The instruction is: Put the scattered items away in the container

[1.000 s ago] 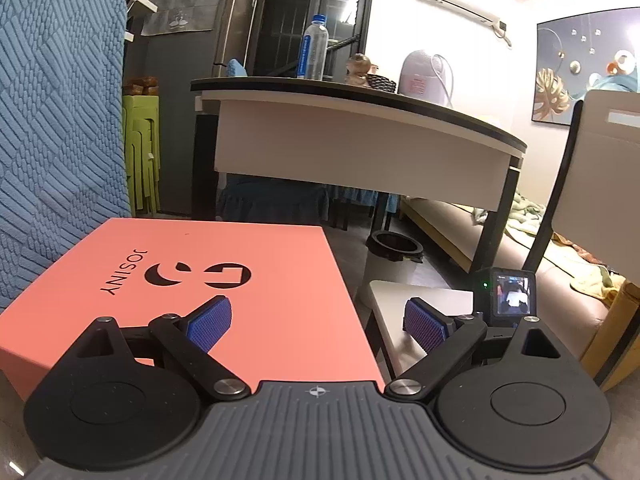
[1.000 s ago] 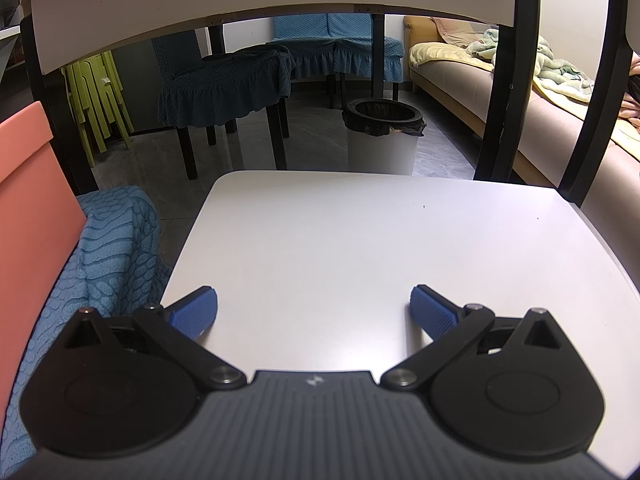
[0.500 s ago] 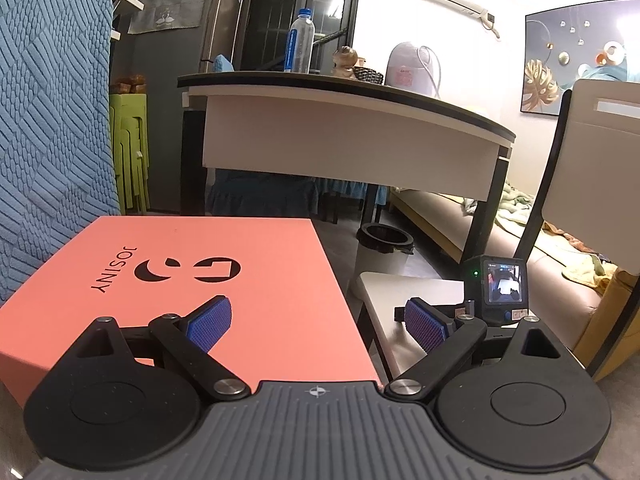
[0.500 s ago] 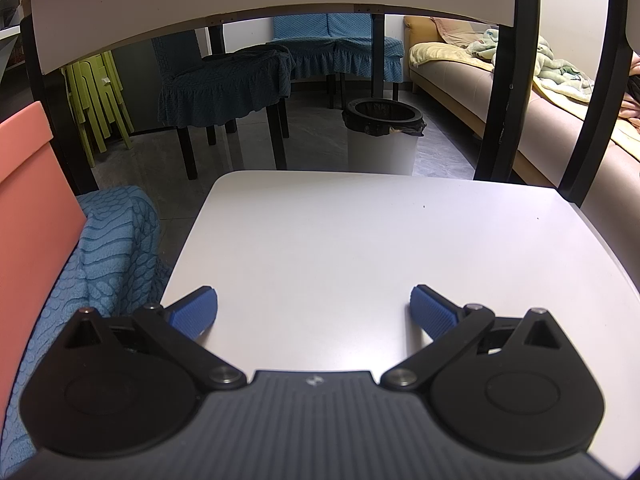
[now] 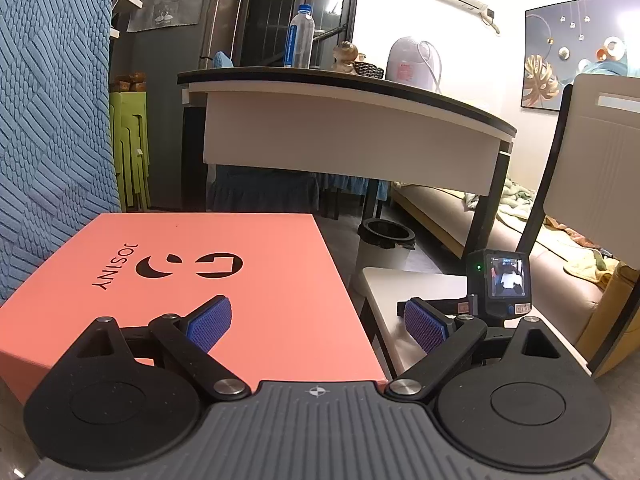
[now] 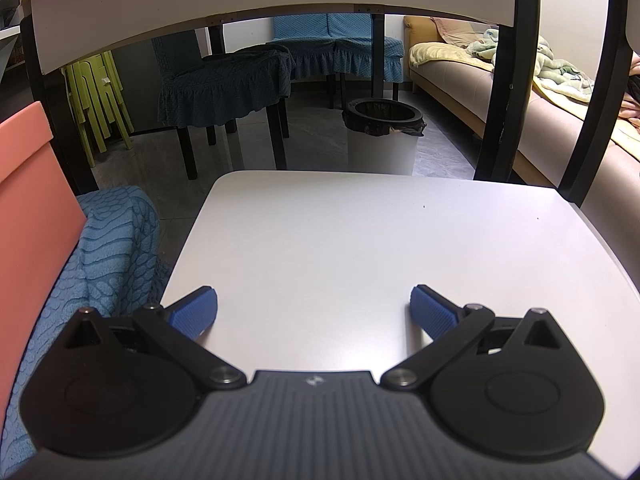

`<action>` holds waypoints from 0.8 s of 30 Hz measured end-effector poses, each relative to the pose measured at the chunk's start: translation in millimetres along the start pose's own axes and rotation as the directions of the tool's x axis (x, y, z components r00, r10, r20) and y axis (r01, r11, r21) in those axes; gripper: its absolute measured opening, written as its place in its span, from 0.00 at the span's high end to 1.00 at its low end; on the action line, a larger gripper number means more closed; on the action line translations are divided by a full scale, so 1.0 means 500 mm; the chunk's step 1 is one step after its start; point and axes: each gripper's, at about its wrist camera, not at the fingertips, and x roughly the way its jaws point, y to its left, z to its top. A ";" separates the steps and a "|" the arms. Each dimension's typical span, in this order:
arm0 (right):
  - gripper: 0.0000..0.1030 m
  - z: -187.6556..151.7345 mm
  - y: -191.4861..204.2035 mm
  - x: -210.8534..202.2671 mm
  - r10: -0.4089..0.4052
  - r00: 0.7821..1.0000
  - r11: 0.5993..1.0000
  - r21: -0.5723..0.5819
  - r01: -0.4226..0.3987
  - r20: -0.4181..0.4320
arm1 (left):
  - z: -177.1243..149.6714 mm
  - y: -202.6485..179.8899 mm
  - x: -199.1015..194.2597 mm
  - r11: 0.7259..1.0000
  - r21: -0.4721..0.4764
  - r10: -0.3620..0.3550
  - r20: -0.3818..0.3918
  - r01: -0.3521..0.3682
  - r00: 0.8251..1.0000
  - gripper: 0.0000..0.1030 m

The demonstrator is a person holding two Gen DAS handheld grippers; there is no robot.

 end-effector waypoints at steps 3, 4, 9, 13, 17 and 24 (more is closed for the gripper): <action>0.00 0.000 0.000 0.000 0.000 1.000 1.000 0.000 0.000 0.000 | 0.000 0.000 0.000 1.000 -0.001 0.000 0.000 0.000 1.000 0.08; 0.00 0.000 0.000 0.000 0.000 1.000 1.000 0.000 0.000 0.000 | 0.000 -0.001 0.000 1.000 0.000 0.002 -0.001 -0.002 1.000 0.08; 0.00 0.000 0.000 0.000 0.000 1.000 1.000 0.000 0.000 0.000 | -0.003 -0.002 0.003 1.000 0.009 0.006 -0.005 -0.006 1.000 0.08; 0.00 0.000 0.000 0.000 0.000 1.000 1.000 0.000 0.000 0.000 | -0.007 0.001 0.001 1.000 0.019 0.008 -0.009 -0.007 1.000 0.08; 0.00 0.000 0.000 0.000 0.000 1.000 1.000 0.000 0.000 0.000 | -0.007 0.014 -0.002 1.000 0.011 0.009 -0.016 -0.009 1.000 0.08; 0.00 0.000 0.000 0.000 0.000 1.000 1.000 0.000 0.000 0.000 | 0.003 0.048 -0.016 1.000 -0.012 0.027 0.009 -0.027 1.000 0.06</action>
